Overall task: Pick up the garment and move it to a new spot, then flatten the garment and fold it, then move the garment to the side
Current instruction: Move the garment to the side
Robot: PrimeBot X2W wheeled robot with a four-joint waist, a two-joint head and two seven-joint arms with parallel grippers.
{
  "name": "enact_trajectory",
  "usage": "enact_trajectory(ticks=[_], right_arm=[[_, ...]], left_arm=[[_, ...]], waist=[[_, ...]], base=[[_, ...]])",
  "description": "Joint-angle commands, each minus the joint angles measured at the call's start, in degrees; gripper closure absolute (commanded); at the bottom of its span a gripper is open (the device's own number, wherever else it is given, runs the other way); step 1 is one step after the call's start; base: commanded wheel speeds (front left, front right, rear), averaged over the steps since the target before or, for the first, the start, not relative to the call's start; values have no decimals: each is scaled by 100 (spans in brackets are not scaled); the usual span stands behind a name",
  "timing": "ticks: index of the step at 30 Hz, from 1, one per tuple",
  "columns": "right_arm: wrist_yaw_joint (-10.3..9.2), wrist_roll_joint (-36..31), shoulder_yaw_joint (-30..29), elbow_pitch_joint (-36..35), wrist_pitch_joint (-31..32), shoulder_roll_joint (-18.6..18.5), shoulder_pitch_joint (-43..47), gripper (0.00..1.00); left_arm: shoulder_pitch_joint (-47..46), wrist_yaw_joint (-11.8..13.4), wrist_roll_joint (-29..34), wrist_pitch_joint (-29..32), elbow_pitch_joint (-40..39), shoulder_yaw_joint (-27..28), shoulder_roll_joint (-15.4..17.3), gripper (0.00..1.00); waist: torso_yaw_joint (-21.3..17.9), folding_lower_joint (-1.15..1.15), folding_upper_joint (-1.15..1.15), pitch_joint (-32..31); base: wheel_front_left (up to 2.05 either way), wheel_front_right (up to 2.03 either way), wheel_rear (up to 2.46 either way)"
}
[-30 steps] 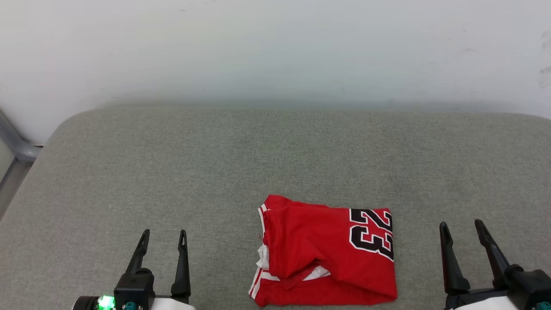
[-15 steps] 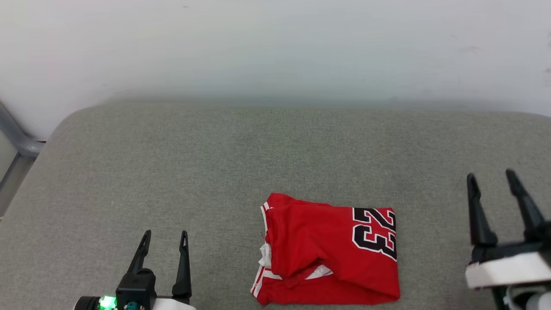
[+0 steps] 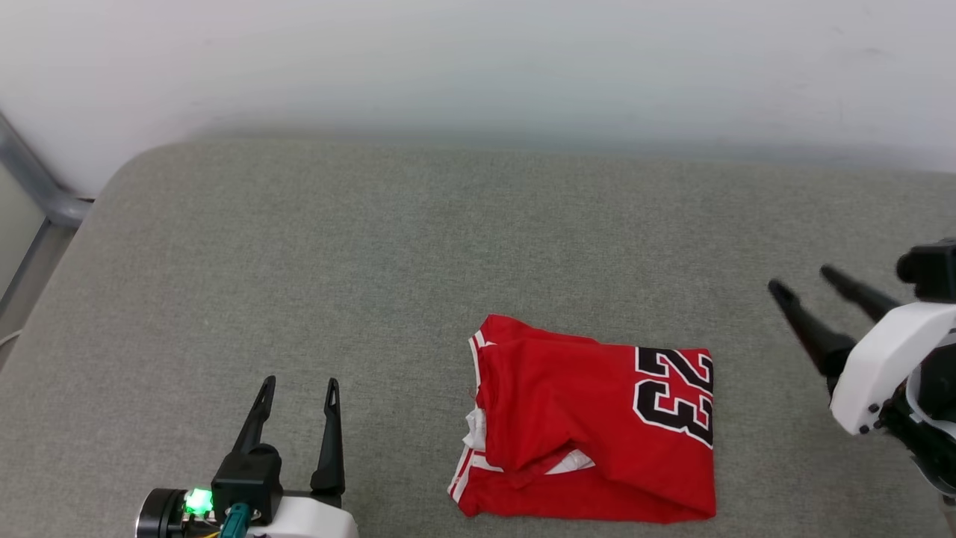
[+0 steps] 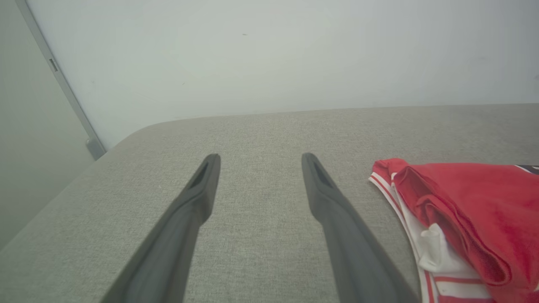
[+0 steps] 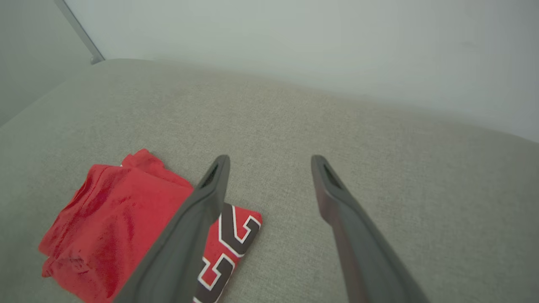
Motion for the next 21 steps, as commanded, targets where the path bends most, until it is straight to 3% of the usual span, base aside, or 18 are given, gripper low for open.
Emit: enact_trajectory(ticks=[1,6,9,14,21], right_arm=[[-4,207,128,46,330,-87,-57,0],[-3,1059,501,183,1583,-335,3,0],[-3,1401,617,275,2034,-365,109,0],[-3,1605,812,454,2305,-285,248,0],[-4,1664,1019,1014,2163,-58,241,0]], left_arm=[[-75,-7,7,-26,6,-7,-20,0],[-191,-17,-14,-26,16,-80,-37,0],[-258,-29,-20,-26,14,-109,-43,0],[-382,-34,-35,-26,3,-149,-54,0],[-566,-60,-54,-26,13,-215,-72,0]], waist=[[40,0,0,60],[141,0,0,201],[212,0,0,299],[357,0,0,504],[527,0,0,821]], base=[[0,0,0],[0,0,0],[0,0,0],[0,0,0],[0,0,0]])
